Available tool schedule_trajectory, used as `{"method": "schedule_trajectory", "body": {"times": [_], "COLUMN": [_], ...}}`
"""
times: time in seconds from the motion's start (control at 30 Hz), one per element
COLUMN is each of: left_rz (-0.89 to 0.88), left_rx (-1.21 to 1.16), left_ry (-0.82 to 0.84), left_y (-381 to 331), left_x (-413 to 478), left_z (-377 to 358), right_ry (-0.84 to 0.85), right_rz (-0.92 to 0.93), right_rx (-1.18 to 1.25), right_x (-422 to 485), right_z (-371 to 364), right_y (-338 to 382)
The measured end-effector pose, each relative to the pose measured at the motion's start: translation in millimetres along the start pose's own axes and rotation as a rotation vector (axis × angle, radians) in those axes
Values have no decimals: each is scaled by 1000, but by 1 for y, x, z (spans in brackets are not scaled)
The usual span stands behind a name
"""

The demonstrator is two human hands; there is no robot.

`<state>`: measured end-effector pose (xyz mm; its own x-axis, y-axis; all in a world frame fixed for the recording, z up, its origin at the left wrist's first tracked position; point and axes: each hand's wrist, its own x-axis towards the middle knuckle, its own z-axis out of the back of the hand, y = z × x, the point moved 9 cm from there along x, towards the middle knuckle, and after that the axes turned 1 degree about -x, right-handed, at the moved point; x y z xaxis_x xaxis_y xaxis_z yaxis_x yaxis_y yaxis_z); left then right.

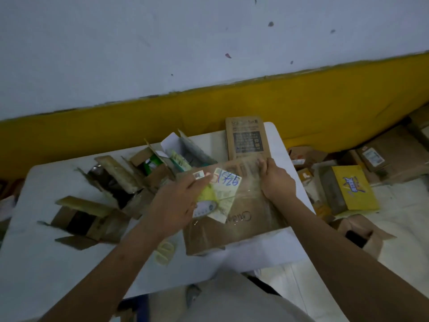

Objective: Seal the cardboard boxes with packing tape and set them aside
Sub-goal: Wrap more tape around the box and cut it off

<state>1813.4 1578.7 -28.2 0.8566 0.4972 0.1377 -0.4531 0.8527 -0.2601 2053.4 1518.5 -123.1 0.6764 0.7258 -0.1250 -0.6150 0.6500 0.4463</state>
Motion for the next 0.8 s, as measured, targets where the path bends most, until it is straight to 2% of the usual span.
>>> {"method": "schedule_trajectory", "body": {"times": [0.03,0.1,0.17,0.23,0.33,0.5,0.6,0.7,0.8], "left_rz": [-79,-151,-132,-68,-52,-43,26,61,46], "left_rx": [137,189,169,213,282,302,162,71,80], "left_ry": [18,-1,33,161,256,179,177,52,-36], "left_y": [1,12,38,69,79,81,79,76,78], "left_x": [-14,-27,-34,-52,-76,-79,-91,-95,-97], "left_z": [5,12,18,11,-10,-32,-53,-60,-61], "right_ry": [-8,-17,-9,-6,-26,-70,-84,-142,-230], "right_rz": [19,34,24,18,32,53,41,67,76], "right_rx": [-4,-40,-71,-88,-108,-146,-174,-161,-194], "right_x": [-2,-4,-5,-6,-6,-6,-6,-7,-15], "right_z": [-1,-3,-4,-3,-2,-2,-3,-3,0], "right_y": [6,14,16,16,20,20,19,24,32]}}
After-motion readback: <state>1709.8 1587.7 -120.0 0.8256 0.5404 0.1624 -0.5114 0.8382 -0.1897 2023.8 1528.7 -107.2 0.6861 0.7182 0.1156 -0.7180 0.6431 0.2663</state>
